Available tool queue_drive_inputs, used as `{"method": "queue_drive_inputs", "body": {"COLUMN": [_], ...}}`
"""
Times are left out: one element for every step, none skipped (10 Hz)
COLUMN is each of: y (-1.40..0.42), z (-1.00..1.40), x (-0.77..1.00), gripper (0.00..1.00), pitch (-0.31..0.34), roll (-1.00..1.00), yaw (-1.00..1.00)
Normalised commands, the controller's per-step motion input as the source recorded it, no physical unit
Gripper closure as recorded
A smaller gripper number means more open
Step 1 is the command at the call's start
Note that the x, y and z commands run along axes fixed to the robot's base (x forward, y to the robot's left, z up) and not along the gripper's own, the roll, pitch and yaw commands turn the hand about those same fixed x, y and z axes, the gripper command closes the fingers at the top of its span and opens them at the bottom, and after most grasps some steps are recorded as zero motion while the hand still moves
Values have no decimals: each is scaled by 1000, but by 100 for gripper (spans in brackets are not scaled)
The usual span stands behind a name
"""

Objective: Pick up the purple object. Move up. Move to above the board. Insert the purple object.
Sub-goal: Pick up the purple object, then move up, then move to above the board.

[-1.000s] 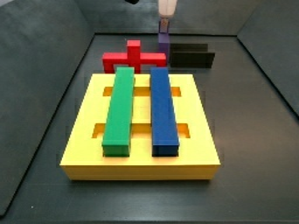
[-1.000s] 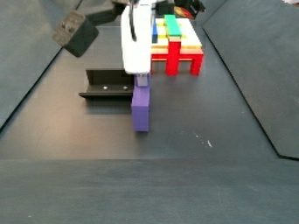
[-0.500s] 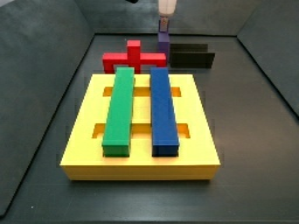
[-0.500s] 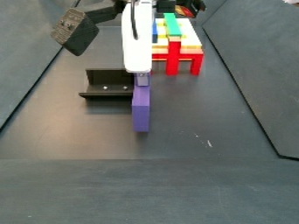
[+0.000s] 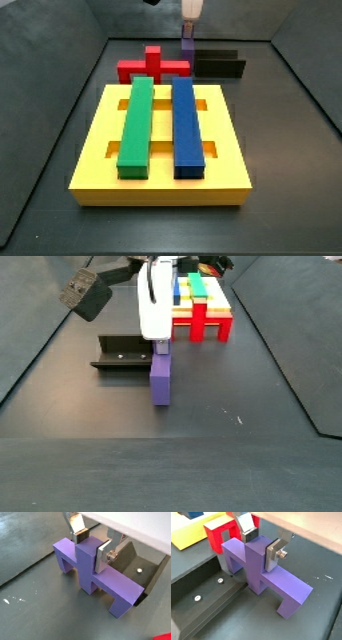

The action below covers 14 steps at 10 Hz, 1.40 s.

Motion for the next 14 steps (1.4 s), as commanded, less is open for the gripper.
{"method": "queue_drive_inputs", "body": {"y": [0, 0, -66, -57, -26, 0, 5, 1, 10, 6, 4, 3, -1400, -1400], "z": [0, 833, 786, 465, 271, 1400, 1400, 1400, 1400, 974, 497, 226, 188, 177], "x": [0, 0, 39, 17, 28, 0, -15, -40, 9, 36, 34, 43, -231, -236], "gripper": [100, 100, 100, 100, 100, 100, 100, 100, 100, 100, 100, 100, 100, 100], "pitch": [0, 0, 6, 33, 28, 0, 18, 24, 33, 78, 102, 86, 37, 37], "roll": [0, 0, -8, -4, 0, 0, -2, 11, 14, 3, 4, 6, -8, -7], "yaw": [0, 0, -64, -62, -46, 0, 15, 1, 3, -2, -5, -4, 1000, 1000]}}
